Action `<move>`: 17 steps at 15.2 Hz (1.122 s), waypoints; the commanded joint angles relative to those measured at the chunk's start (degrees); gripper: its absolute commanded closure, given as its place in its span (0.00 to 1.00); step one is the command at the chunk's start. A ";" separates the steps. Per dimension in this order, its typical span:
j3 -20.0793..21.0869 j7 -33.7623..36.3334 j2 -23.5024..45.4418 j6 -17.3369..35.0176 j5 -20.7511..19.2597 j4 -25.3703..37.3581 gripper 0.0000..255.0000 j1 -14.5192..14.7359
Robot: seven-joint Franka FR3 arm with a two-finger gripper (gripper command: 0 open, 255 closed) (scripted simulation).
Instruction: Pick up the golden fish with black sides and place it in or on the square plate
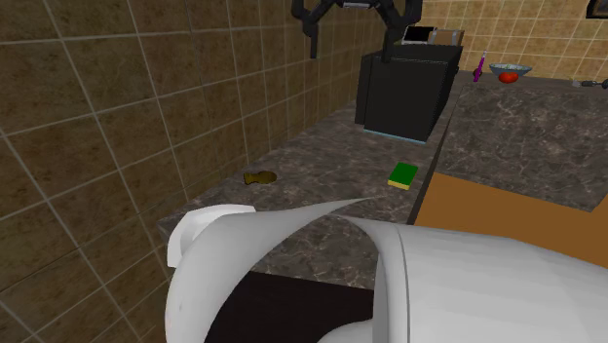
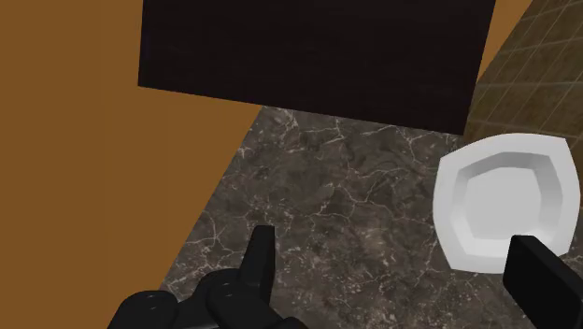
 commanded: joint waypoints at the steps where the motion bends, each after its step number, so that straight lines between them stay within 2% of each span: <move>1: 0.00 0.00 0.00 0.00 0.00 0.00 0.00 0.00; 9: -6.51 -18.43 7.96 17.60 -1.87 -7.38 0.00 3.35; 17: -11.96 -37.27 22.40 34.00 0.21 -7.81 0.00 7.70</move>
